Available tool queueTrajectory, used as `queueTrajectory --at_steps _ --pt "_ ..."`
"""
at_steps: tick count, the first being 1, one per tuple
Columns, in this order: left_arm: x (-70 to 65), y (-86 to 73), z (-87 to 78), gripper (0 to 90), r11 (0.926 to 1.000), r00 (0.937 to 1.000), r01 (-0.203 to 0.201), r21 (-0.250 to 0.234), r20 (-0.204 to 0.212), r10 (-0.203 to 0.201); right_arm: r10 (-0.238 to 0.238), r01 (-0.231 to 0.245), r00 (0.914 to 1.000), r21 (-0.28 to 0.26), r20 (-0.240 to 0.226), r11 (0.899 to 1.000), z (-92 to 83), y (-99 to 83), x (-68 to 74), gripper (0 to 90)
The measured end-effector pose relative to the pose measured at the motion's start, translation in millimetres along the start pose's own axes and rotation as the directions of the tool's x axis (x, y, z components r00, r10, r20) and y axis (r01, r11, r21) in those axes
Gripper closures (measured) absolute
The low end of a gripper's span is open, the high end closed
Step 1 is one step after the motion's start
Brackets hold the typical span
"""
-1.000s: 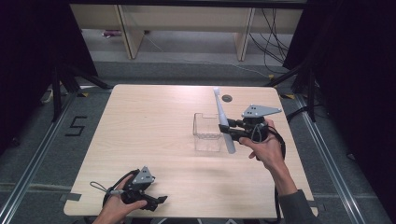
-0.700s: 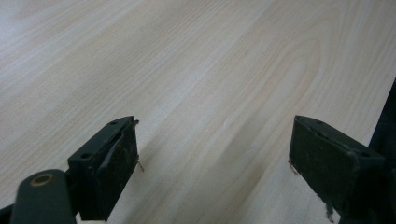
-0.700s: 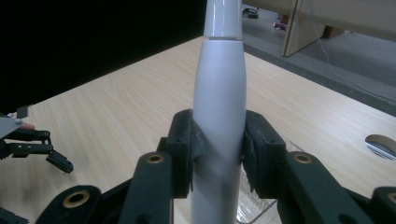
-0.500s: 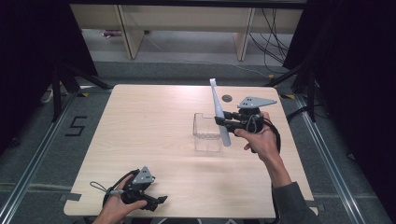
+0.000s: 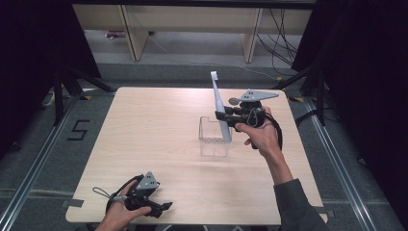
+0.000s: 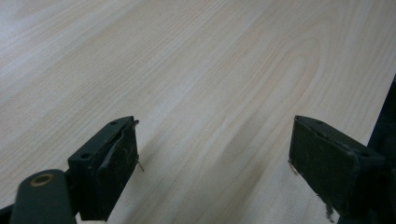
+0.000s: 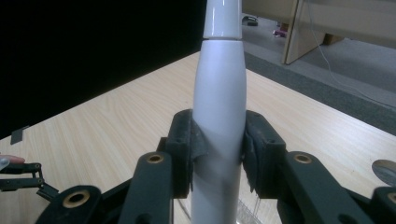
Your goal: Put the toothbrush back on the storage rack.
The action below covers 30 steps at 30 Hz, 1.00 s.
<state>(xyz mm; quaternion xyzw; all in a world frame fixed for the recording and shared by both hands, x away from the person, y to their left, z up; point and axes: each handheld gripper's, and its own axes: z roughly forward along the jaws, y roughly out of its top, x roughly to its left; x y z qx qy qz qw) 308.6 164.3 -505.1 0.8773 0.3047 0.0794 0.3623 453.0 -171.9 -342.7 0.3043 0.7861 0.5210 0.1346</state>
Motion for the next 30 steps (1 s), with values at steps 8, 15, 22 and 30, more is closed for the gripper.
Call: queueTrajectory --at_steps 8,15,22,30 --pt "0.2 0.0 0.0 14.9 1.0 1.0 -0.004 0.004 -0.001 0.004 0.006 -0.006 0.9998 0.0 0.021 1.0 7.2 5.6 -7.6 66.3" --pt "-0.6 -0.1 0.2 14.9 1.0 0.9999 0.001 -0.001 0.01 -0.001 0.018 -0.018 0.9995 -0.015 0.025 1.0 15.6 10.5 -15.8 66.2" --pt "-1.4 -0.2 0.7 14.9 0.9999 0.9999 0.009 -0.009 0.012 -0.009 0.028 -0.028 0.9982 0.002 0.054 1.0 24.3 9.6 -23.2 66.2" --pt "-0.8 -0.1 0.2 14.9 1.0 0.9999 0.001 -0.002 0.011 -0.001 0.001 -0.001 0.9975 0.005 0.07 1.0 32.1 5.6 -27.2 66.2"
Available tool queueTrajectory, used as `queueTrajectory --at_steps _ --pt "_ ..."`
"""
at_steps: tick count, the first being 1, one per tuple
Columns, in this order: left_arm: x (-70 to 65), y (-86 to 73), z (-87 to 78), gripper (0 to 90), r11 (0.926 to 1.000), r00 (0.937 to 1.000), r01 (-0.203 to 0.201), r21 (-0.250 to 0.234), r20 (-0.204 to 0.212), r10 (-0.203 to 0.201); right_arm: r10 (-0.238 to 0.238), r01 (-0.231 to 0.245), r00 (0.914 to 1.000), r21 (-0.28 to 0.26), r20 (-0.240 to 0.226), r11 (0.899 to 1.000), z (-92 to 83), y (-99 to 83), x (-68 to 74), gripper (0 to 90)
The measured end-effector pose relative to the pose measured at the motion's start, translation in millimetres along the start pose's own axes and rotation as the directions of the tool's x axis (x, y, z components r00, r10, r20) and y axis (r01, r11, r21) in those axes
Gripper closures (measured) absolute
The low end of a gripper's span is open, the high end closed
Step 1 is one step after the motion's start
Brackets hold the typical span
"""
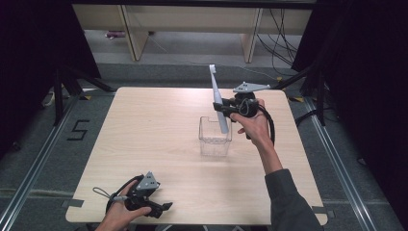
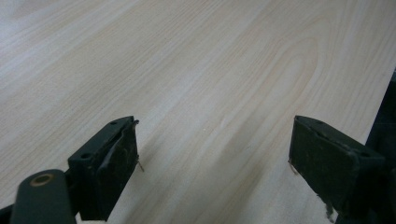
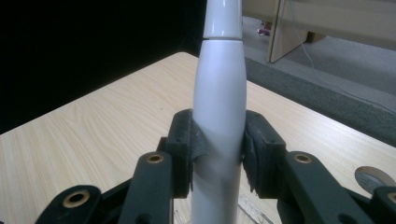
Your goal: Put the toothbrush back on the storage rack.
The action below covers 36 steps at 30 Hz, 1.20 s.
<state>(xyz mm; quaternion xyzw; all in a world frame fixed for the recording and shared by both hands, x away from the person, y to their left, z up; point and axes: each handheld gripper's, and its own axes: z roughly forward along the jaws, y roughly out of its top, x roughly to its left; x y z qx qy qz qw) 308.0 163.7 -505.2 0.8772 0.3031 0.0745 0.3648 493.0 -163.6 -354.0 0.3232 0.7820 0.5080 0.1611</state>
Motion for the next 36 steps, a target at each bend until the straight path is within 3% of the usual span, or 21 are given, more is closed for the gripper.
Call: queueTrajectory --at_steps 4,5,7,14,15,16,18,19,20,24,28,29,31,36 --pt "0.5 -0.1 0.0 14.9 1.0 1.0 -0.005 0.003 -0.007 0.006 -0.001 0.001 1.0 0.008 0.001 1.0 4.8 -2.5 -0.4 66.3" --pt "0.3 -0.1 0.1 14.9 1.0 1.0 -0.004 0.001 -0.004 0.004 0.017 -0.017 0.9999 0.012 -0.002 1.0 7.2 -4.1 0.3 66.2" --pt "-0.8 -0.2 0.4 14.9 0.9999 1.0 0.009 -0.01 0.002 -0.009 -0.017 0.017 0.9998 0.017 0.008 1.0 10.4 -6.3 -1.5 66.3" --pt "-0.8 -0.1 0.3 14.9 0.9999 1.0 0.008 -0.01 0.001 -0.008 -0.02 0.019 0.9997 0.034 0.014 0.999 16.2 -12.0 -1.9 66.2" --pt "-0.8 -0.1 0.3 14.9 0.9999 1.0 0.009 -0.01 0.002 -0.009 0.0 0.0 0.9999 0.041 0.012 0.999 17.6 -14.0 -1.1 66.2" --pt "-0.8 -0.1 0.3 14.9 0.9999 1.0 0.01 -0.01 0.002 -0.01 -0.024 0.023 0.9997 0.044 0.011 0.999 18.2 -14.4 -2.6 66.2" --pt "-0.9 -0.1 0.5 14.9 0.9999 0.9999 0.012 -0.011 0.002 -0.012 -0.025 0.024 0.9996 0.051 0.012 0.998 19.9 -17.2 -2.4 66.2" --pt "-0.9 -0.2 0.5 14.9 0.9999 0.9999 0.012 -0.011 0.002 -0.012 -0.004 0.003 0.9999 0.048 0.013 0.999 21.6 -18.8 -0.8 66.2" --pt "-1.0 -0.2 0.4 14.9 0.9999 0.9999 0.012 -0.011 0.002 -0.011 -0.029 0.028 0.9994 0.061 0.018 0.998 22.4 -20.2 -1.9 66.3" --pt "0.7 -0.1 -0.5 14.9 1.0 0.9999 -0.006 0.005 -0.009 0.006 -0.035 0.034 0.9994 0.085 0.005 0.996 25.1 -22.7 1.0 66.2" --pt "-0.9 -0.2 0.3 14.9 0.9999 1.0 0.009 -0.012 0.002 -0.009 -0.057 0.056 0.9983 0.084 0.012 0.995 29.1 -25.0 1.4 66.2" --pt "-0.9 -0.1 0.1 14.9 0.9999 1.0 0.01 -0.012 0.001 -0.01 -0.043 0.042 0.9991 0.113 0.001 0.993 30.4 -27.2 3.0 66.2" --pt "-0.9 -0.1 0.1 14.9 0.9999 1.0 0.01 -0.012 0.001 -0.01 -0.062 0.061 0.9981 0.098 0.003 0.993 33.2 -28.9 1.9 66.2" --pt "-0.9 -0.1 0.2 14.9 0.9999 1.0 0.009 -0.011 0.001 -0.009 -0.064 0.064 0.9979 0.148 0.0 0.987 38.3 -35.6 2.9 66.2"
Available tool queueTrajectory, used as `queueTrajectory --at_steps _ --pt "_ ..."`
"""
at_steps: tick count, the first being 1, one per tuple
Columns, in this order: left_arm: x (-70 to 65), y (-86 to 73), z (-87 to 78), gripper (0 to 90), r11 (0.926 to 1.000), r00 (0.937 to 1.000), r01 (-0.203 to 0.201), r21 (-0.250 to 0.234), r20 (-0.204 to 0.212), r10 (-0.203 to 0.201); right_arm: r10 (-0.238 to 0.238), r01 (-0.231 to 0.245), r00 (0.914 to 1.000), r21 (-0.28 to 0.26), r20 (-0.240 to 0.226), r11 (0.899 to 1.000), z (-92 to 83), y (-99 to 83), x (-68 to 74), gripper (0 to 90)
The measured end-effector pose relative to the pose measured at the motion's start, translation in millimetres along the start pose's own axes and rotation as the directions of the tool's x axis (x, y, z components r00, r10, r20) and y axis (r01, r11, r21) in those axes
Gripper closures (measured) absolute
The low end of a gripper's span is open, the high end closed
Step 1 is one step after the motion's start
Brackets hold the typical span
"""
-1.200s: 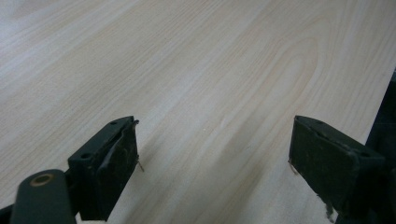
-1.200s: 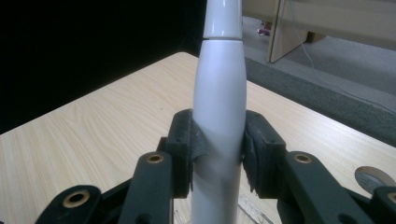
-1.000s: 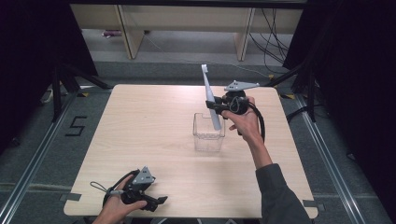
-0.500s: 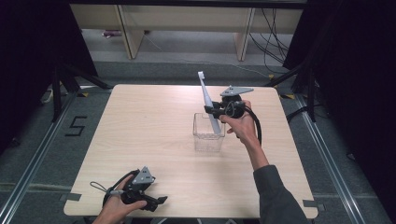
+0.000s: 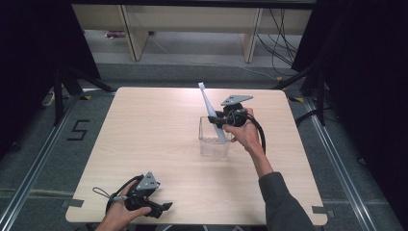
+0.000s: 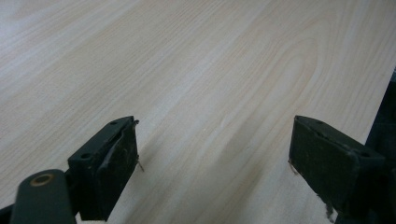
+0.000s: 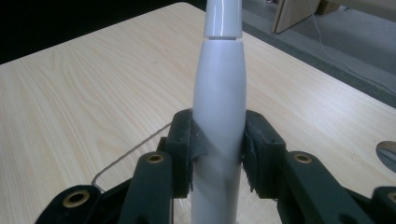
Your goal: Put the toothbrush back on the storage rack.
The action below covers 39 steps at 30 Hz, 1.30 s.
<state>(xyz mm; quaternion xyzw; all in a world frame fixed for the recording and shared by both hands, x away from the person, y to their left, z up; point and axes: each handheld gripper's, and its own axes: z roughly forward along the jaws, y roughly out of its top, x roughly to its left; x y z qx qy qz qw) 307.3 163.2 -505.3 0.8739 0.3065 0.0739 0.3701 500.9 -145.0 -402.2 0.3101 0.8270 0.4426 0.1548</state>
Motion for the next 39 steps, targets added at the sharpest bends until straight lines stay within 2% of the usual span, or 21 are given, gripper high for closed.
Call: queueTrajectory --at_steps 2,3,4,5,10,14,16,17,18,19,20,24,26,27,28,29,30,32,34,36,39 --pt "0.1 -0.1 0.1 14.9 1.0 1.0 -0.001 -0.001 0.0 0.001 0.004 -0.004 0.9999 0.0 0.011 1.0 2.4 -1.6 1.2 66.2" --pt "0.0 0.0 -0.1 14.9 1.0 1.0 0.0 -0.001 -0.001 0.0 -0.017 0.017 0.9999 0.015 0.002 1.0 2.1 -1.4 -0.4 66.2" --pt "1.5 0.2 -1.0 14.9 0.9998 0.9998 -0.018 0.013 -0.008 0.018 -0.017 0.017 0.9999 0.015 0.002 1.0 2.1 -1.4 -0.4 66.2" --pt "1.3 0.1 -0.7 14.9 0.9999 0.9999 -0.011 0.011 -0.011 0.012 0.016 -0.017 0.9998 0.027 0.006 0.999 1.8 -2.0 2.4 66.2" --pt "0.0 -0.1 0.2 14.9 1.0 1.0 0.0 -0.002 0.0 0.0 -0.015 0.015 0.9999 0.035 0.001 0.999 6.4 -4.5 0.7 66.2" --pt "1.7 0.1 -0.8 14.9 0.9997 0.9998 -0.016 0.016 -0.011 0.016 -0.002 0.001 0.9999 0.06 0.016 0.998 8.4 -7.7 1.5 66.2" --pt "0.6 0.0 -0.1 14.9 1.0 1.0 -0.005 0.008 -0.006 0.005 0.005 -0.006 0.9999 0.072 0.012 0.997 10.9 -9.4 2.6 66.2" --pt "-0.2 -0.1 0.4 14.9 1.0 1.0 0.002 -0.002 -0.001 -0.002 0.015 -0.016 0.9999 0.099 0.005 0.995 10.1 -9.4 3.4 66.2" --pt "-0.1 0.0 0.2 14.9 1.0 1.0 0.001 -0.002 0.0 -0.001 -0.012 0.011 0.9999 0.09 0.011 0.996 12.4 -9.9 2.0 66.2" --pt "1.4 0.3 -0.8 14.9 0.9998 0.9998 -0.016 0.013 -0.009 0.017 0.002 -0.004 0.9999 0.1 0.013 0.995 12.9 -10.4 3.0 66.2" --pt "1.3 0.2 -0.7 14.9 0.9999 0.9999 -0.01 0.01 -0.012 0.011 0.026 -0.028 0.9995 0.106 0.014 0.994 13.6 -10.8 4.8 66.2" --pt "1.3 0.3 -1.0 14.9 0.9999 0.9998 -0.014 0.01 -0.012 0.014 -0.01 0.009 0.9998 0.116 0.014 0.993 16.5 -10.7 3.5 66.2" --pt "0.2 0.1 -0.2 14.9 1.0 1.0 -0.002 -0.004 -0.003 0.002 0.025 -0.028 0.9994 0.119 0.025 0.992 19.3 -11.8 6.9 66.2" --pt "1.2 0.0 -0.7 14.9 0.9999 0.9999 -0.008 0.008 -0.014 0.008 -0.013 0.011 0.9998 0.138 0.012 0.99 18.3 -10.9 5.0 66.2" --pt "1.7 0.2 -1.0 14.9 0.9998 0.9998 -0.016 0.009 -0.014 0.016 -0.014 0.012 0.9998 0.143 0.011 0.99 19.3 -11.3 5.7 66.2" --pt "1.6 0.2 -1.0 14.9 0.9999 0.9998 -0.014 0.009 -0.014 0.014 0.016 -0.019 0.9997 0.137 0.019 0.99 21.3 -12.4 8.7 66.2" --pt "1.2 0.1 -0.8 14.9 0.9999 0.9999 -0.008 0.009 -0.013 0.008 -0.004 0.001 0.9999 0.156 0.015 0.988 21.0 -11.4 7.4 66.2" --pt "0.7 0.3 -0.8 14.9 0.9999 1.0 -0.009 0.006 0.0 0.009 0.012 -0.013 0.9999 0.164 0.01 0.986 21.3 -11.5 8.3 66.2" --pt "0.3 0.0 -0.8 14.9 1.0 1.0 -0.001 0.007 -0.001 0.001 -0.032 0.03 0.9993 0.145 0.016 0.989 24.4 -12.3 6.6 66.2" --pt "0.7 -0.2 -0.4 14.9 1.0 0.9999 0.004 0.008 -0.011 -0.004 -0.012 0.011 0.9999 0.176 0.008 0.984 24.3 -12.4 8.9 66.2" --pt "1.1 0.2 -1.1 14.9 0.9998 0.9999 -0.016 0.009 -0.002 0.016 -0.04 0.038 0.9992 0.174 0.006 0.984 26.3 -12.6 6.2 66.1"
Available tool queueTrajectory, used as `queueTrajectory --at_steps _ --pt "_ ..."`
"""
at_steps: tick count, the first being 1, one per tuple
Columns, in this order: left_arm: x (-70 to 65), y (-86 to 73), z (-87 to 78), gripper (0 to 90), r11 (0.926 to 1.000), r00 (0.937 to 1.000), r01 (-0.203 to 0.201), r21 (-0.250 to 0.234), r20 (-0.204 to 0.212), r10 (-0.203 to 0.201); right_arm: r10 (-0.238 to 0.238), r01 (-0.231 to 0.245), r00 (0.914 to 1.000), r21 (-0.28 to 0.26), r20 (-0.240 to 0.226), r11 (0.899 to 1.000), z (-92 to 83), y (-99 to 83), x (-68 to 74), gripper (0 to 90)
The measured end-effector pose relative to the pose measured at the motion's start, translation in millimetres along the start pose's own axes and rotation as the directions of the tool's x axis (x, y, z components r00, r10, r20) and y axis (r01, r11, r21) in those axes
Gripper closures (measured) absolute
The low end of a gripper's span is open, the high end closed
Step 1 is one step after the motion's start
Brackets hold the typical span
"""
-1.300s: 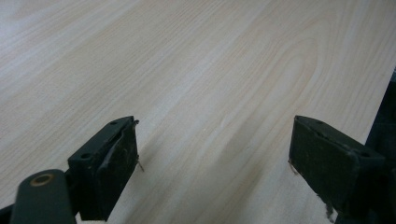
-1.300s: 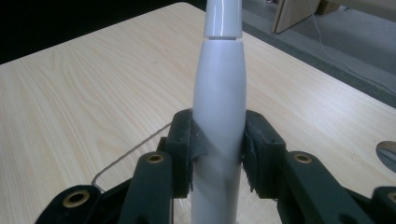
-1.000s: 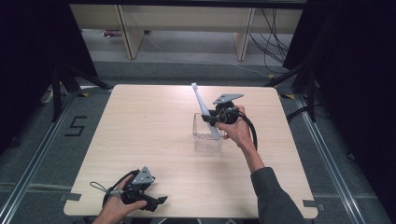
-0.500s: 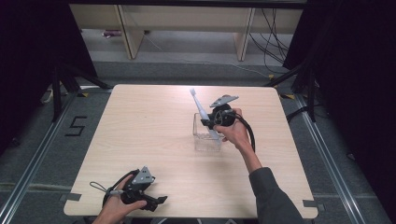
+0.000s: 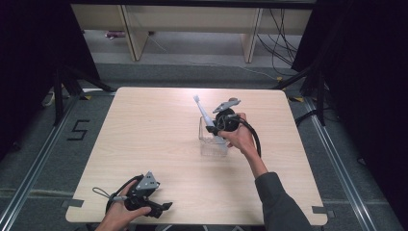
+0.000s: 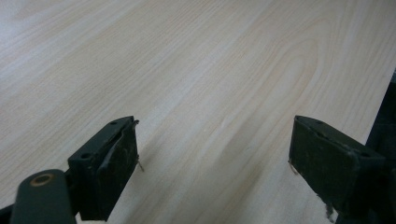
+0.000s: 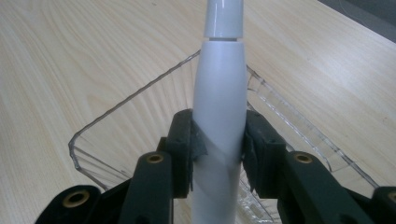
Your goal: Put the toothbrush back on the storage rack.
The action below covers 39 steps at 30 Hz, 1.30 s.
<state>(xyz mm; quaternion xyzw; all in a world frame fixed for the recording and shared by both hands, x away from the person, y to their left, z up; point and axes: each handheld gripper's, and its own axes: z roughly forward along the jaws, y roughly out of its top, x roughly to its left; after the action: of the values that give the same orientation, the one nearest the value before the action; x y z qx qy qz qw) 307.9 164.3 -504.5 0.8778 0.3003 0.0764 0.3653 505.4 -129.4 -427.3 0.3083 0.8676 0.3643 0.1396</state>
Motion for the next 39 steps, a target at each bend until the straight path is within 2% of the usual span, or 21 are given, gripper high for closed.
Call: queueTrajectory --at_steps 1,4,5,6,8,9,10,12,14,16,18,20,21,24,25,29,30,31,33,37,39 --pt "-0.2 0.0 0.2 14.9 1.0 1.0 0.004 -0.003 0.0 -0.004 0.022 -0.022 0.9997 0.015 -0.006 1.0 -0.2 0.0 1.1 66.1" --pt "-1.1 0.2 0.8 14.9 0.9998 0.9999 0.01 -0.017 0.002 -0.01 0.023 -0.023 0.9997 0.011 -0.001 1.0 2.6 -1.4 1.0 66.1" --pt "-0.8 0.3 0.8 14.9 0.9998 1.0 0.005 -0.018 0.001 -0.005 0.011 -0.011 0.9999 0.024 -0.007 1.0 2.8 -1.4 -0.3 66.1" --pt "-0.7 0.3 0.7 14.9 0.9999 1.0 0.002 -0.017 0.001 -0.002 0.02 -0.02 0.9997 0.034 -0.015 0.999 3.6 -1.6 0.6 66.1" --pt "-0.7 0.3 0.6 14.9 0.9999 1.0 0.003 -0.016 0.0 -0.003 0.022 -0.022 0.9997 0.021 -0.01 1.0 6.2 -1.6 1.2 66.1" --pt "-1.2 0.2 0.6 14.9 0.9998 0.9999 0.013 -0.017 0.0 -0.013 0.035 -0.034 0.9992 0.039 -0.02 0.999 5.9 -1.4 2.1 66.1" --pt "-1.7 0.0 0.7 14.9 0.9996 0.9998 0.022 -0.019 0.001 -0.022 0.022 -0.021 0.9997 0.029 -0.013 0.999 7.6 -1.6 1.7 66.1" --pt "-1.8 -0.1 0.8 14.9 0.9995 0.9997 0.025 -0.018 0.002 -0.025 0.016 -0.015 0.9997 0.049 -0.016 0.999 7.1 -1.0 1.3 66.1" --pt "-1.5 -0.2 0.8 14.9 0.9997 0.9999 0.016 -0.018 0.004 -0.016 0.024 -0.023 0.9996 0.048 -0.013 0.999 9.7 -1.3 3.0 66.0" --pt "-0.4 0.4 -0.2 14.9 1.0 1.0 0.0 -0.009 -0.008 0.0 0.008 -0.008 0.9999 0.042 -0.014 0.999 10.8 -1.4 1.6 66.0" --pt "0.2 0.5 -0.4 14.9 0.9999 1.0 -0.005 -0.009 -0.006 0.005 0.011 -0.011 0.9999 0.045 0.0 0.999 9.9 -0.8 0.7 65.9" --pt "-0.2 0.2 -0.3 14.9 1.0 1.0 -0.001 -0.006 0.001 0.001 0.047 -0.045 0.9987 0.073 -0.019 0.996 8.0 -0.4 1.8 65.9" --pt "-1.3 0.1 0.6 14.9 0.9998 0.9999 0.013 -0.017 0.003 -0.013 0.046 -0.044 0.9988 0.071 -0.018 0.997 8.4 -0.5 1.6 65.8" --pt "-1.3 0.1 0.7 14.9 0.9998 0.9999 0.012 -0.017 0.003 -0.011 0.029 -0.028 0.9995 0.063 -0.01 0.998 9.7 -0.8 0.4 65.7" --pt "-1.3 0.1 0.5 14.9 0.9998 0.9999 0.011 -0.017 0.002 -0.011 0.045 -0.044 0.9989 0.069 -0.013 0.997 10.2 -1.2 0.6 65.7" --pt "-1.3 0.1 0.5 14.9 0.9998 0.9999 0.011 -0.017 0.003 -0.011 0.047 -0.046 0.9988 0.067 -0.016 0.997 11.5 -1.6 -0.4 64.9" --pt "-1.3 0.1 0.6 14.9 0.9998 0.9999 0.011 -0.017 0.003 -0.011 0.066 -0.065 0.9977 0.07 -0.015 0.995 10.9 -1.8 0.8 64.4" --pt "-1.3 0.0 0.6 14.9 0.9998 0.9999 0.012 -0.016 0.004 -0.012 0.071 -0.07 0.9973 0.054 -0.02 0.996 12.2 -2.3 0.9 63.6" --pt "-1.6 0.0 0.7 14.9 0.9998 0.9999 0.015 -0.015 0.005 -0.015 0.095 -0.095 0.9953 0.041 -0.018 0.995 7.9 -1.3 0.2 60.0" --pt "-1.5 0.0 0.9 14.9 0.9998 0.9999 0.014 -0.015 0.008 -0.014 0.089 -0.088 0.9955 0.018 -0.034 0.996 -2.1 0.3 -1.4 57.8" --pt "-1.6 0.0 0.9 14.9 0.9998 0.9999 0.014 -0.013 0.001 -0.014 0.11 -0.11 0.9932 -0.008 -0.04 0.994 -8.7 0.9 -0.8 57.1"
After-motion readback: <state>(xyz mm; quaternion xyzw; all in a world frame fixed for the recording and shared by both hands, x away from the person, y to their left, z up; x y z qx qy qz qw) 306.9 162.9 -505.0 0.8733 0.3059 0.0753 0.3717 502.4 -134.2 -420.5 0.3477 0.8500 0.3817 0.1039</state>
